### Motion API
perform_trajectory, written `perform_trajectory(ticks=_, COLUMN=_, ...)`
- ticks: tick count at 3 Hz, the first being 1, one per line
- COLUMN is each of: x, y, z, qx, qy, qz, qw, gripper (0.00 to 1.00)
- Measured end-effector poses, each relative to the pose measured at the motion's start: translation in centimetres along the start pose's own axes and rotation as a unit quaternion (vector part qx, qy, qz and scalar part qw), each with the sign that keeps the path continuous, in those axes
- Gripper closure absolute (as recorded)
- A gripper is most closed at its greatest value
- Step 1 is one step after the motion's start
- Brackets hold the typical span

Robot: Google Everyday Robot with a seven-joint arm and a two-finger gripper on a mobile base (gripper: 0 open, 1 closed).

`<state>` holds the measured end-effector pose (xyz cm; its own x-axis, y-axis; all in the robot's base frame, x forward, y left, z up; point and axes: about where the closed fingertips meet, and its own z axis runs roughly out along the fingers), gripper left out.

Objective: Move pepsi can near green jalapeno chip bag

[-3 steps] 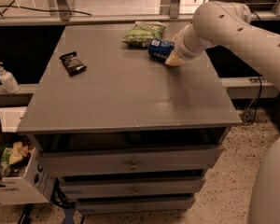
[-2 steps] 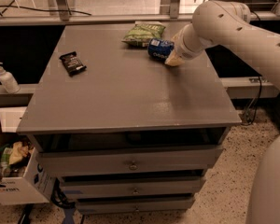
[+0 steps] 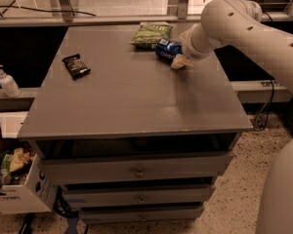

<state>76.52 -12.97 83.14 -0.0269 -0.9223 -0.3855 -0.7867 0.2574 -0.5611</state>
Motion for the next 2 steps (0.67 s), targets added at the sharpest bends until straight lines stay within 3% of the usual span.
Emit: perform_trajectory(ticks=2, x=-0.39, y=-0.55, z=-0.71, qx=0.0, qy=0.0, qz=0.0, qw=1.0, gripper=0.0)
